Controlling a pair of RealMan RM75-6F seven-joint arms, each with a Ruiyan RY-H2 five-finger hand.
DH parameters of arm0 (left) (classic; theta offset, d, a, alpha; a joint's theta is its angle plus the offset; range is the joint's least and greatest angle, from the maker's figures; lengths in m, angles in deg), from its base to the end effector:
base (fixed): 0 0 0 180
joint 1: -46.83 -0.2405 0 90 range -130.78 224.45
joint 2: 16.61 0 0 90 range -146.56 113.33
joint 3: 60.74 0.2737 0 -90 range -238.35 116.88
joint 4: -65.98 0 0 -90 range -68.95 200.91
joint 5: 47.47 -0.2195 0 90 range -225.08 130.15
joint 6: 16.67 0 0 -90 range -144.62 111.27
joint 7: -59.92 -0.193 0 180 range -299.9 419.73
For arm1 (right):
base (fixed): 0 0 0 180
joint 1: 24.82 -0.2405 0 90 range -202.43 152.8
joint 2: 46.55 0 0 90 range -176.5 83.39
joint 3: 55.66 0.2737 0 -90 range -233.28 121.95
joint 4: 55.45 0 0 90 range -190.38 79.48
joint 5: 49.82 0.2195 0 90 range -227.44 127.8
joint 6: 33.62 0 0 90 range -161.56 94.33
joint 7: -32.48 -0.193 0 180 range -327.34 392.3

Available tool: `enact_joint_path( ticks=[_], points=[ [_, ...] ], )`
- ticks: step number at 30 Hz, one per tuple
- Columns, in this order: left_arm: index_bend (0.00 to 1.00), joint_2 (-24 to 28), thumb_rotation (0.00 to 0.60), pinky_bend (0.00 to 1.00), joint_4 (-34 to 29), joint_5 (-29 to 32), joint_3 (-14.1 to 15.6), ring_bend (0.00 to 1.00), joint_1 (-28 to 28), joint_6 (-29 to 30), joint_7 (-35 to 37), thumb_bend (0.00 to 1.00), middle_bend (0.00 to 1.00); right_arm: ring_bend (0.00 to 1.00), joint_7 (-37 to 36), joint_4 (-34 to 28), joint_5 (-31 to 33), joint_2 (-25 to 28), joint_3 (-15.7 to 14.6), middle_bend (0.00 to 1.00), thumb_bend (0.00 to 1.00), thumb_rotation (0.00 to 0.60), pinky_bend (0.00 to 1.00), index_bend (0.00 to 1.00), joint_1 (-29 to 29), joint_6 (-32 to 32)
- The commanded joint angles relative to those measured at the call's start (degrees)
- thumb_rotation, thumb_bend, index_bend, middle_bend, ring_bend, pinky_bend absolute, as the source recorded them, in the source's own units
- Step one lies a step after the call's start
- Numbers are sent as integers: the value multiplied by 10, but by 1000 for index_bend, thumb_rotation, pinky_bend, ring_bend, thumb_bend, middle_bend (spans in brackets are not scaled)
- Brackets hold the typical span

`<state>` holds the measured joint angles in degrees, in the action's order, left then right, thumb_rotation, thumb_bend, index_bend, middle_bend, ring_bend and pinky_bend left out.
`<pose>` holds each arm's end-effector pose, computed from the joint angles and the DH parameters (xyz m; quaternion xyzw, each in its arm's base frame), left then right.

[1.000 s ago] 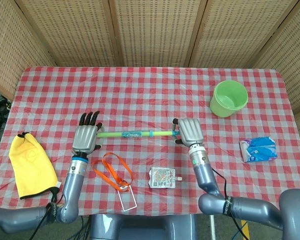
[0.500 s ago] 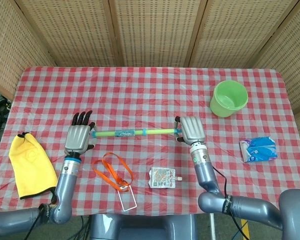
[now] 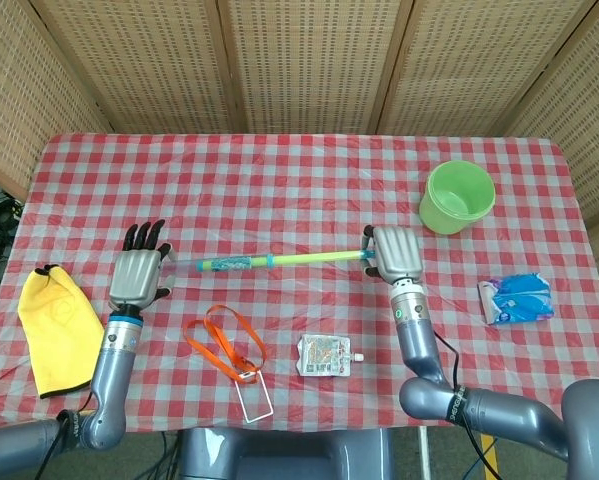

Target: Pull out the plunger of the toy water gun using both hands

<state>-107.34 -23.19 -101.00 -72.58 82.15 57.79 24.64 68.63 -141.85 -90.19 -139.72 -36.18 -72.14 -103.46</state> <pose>-0.1977 0.3872 0.0024 -0.6374 -0.3807 -0.3435 0.5752 -0.1332 -0.4438 -0.0047 0.6185 -0.4212 0.3734 0.5484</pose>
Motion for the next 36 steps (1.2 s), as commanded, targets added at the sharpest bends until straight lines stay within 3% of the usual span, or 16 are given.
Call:
enact_joint_path(
  ticks=[1, 36],
  points=[
    [612, 5, 600, 0, 3, 1, -2, 0, -3, -4, 5, 450, 0, 931, 4, 2, 2, 3, 1, 1000, 558, 600, 639, 858, 2, -4],
    [614, 7, 600, 0, 30, -12, -4, 0, 2, -41, 17, 450, 0, 932, 21, 72, 61, 25, 15, 1000, 556, 600, 639, 857, 22, 8]
  ],
)
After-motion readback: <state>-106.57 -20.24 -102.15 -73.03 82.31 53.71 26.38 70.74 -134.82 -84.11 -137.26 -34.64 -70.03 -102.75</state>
